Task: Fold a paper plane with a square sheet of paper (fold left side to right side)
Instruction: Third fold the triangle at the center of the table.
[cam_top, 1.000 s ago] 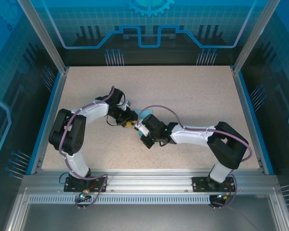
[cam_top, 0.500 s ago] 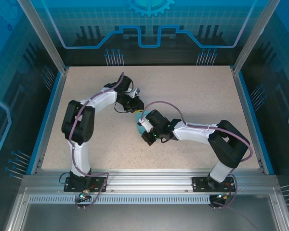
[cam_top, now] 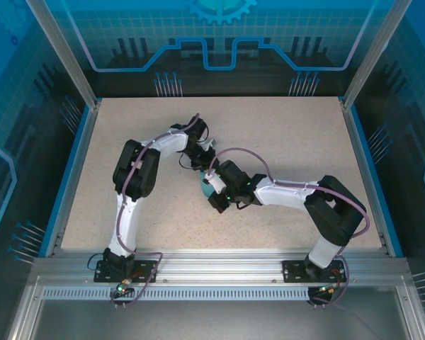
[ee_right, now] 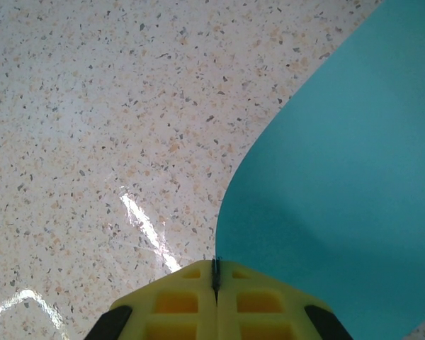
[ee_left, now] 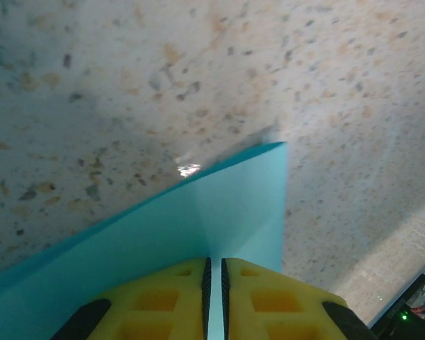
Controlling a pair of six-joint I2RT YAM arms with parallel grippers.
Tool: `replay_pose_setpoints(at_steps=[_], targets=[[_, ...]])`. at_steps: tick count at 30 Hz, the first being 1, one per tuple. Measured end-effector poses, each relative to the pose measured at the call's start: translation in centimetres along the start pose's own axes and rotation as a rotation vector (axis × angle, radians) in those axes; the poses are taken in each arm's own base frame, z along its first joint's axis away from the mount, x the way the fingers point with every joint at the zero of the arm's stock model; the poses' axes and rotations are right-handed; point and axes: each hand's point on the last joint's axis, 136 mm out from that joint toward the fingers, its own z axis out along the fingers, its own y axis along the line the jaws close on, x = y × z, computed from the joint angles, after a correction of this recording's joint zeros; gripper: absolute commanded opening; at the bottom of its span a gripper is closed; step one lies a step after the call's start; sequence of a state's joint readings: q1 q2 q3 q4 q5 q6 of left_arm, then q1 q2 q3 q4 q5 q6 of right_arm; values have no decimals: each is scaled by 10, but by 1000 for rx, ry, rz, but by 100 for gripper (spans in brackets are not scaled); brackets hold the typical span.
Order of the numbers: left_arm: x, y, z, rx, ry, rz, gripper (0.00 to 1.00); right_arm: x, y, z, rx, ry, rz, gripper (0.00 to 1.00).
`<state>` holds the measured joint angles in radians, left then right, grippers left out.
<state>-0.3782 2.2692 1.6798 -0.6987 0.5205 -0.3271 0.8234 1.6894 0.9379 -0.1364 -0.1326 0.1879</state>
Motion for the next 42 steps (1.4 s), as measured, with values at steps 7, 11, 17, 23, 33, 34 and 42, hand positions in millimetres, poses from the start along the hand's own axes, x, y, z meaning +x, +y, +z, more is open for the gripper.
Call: replay_pose_setpoints(at_steps=[7,11,17,23,33,34,42], targets=[[1,0,2,2,6,17,14,-1,-3,-1,2,-4,14,0],[1,1,2,2,6,18,14,-4,-12,-3,15,-11,33,0],[1,1,2,2,6,20,14,-14,-34,-7,47,-32,82,0],[1,1,2,2,7,21,14,-14,-56,-4,82,-23,131,0],[1,1,2,2,7,21,13,-6,-66,3,89,12,173,0],[1,1,2,2,7,21,13,-5,-66,4,88,17,176,0],[1,1,2,2,7,21,14,-3,-70,12,87,52,194,0]])
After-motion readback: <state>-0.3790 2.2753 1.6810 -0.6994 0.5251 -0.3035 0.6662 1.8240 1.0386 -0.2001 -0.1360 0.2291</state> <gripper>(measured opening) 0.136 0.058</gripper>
